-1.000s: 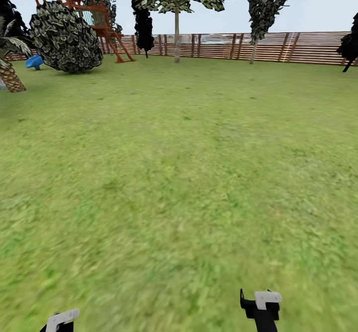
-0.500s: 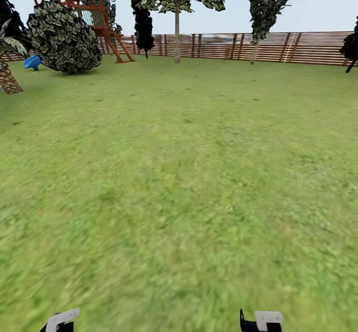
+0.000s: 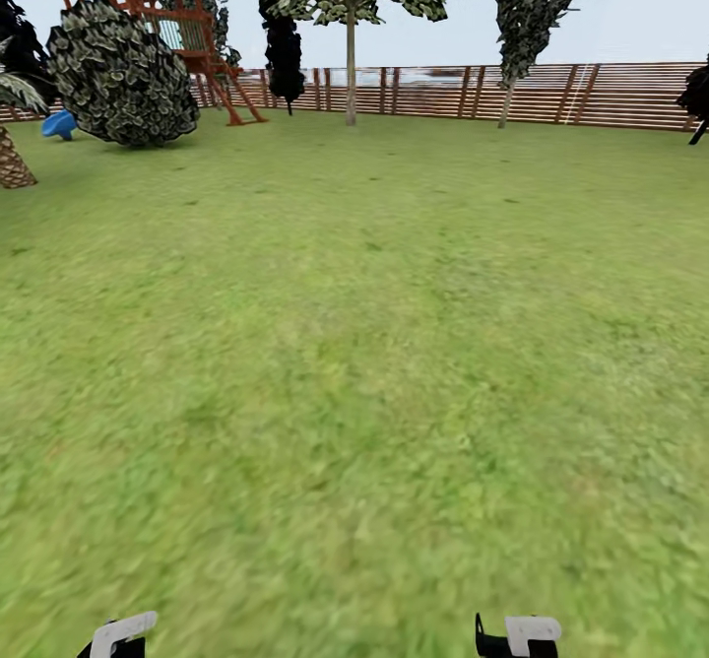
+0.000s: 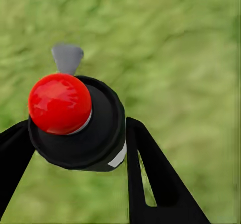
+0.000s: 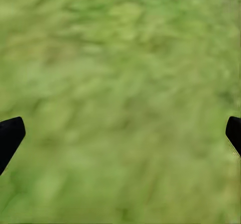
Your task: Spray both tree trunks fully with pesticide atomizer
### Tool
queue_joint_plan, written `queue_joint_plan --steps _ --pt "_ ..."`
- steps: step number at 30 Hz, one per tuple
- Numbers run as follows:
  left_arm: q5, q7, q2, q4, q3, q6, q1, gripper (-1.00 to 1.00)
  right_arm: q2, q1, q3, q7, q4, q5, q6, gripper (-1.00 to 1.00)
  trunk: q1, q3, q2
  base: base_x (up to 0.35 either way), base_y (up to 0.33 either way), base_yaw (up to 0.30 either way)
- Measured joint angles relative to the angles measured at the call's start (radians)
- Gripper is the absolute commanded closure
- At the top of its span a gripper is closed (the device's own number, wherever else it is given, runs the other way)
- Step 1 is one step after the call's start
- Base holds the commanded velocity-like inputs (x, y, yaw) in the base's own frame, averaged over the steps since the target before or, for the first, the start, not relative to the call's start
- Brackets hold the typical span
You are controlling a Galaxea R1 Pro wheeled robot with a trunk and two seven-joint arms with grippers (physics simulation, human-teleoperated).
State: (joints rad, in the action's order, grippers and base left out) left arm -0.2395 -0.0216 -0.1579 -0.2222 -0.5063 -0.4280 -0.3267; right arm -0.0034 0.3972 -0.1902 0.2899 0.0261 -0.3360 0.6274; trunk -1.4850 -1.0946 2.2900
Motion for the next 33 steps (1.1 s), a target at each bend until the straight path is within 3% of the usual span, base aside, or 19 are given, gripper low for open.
queue_joint_plan --steps 33 --pt "0.002 0.000 0.000 0.000 -0.001 0.001 0.000 1.00 0.000 -0.001 0.000 0.000 0.000 0.000 0.000 -1.00 0.000 0.000 0.000 0.338 0.000 0.000"
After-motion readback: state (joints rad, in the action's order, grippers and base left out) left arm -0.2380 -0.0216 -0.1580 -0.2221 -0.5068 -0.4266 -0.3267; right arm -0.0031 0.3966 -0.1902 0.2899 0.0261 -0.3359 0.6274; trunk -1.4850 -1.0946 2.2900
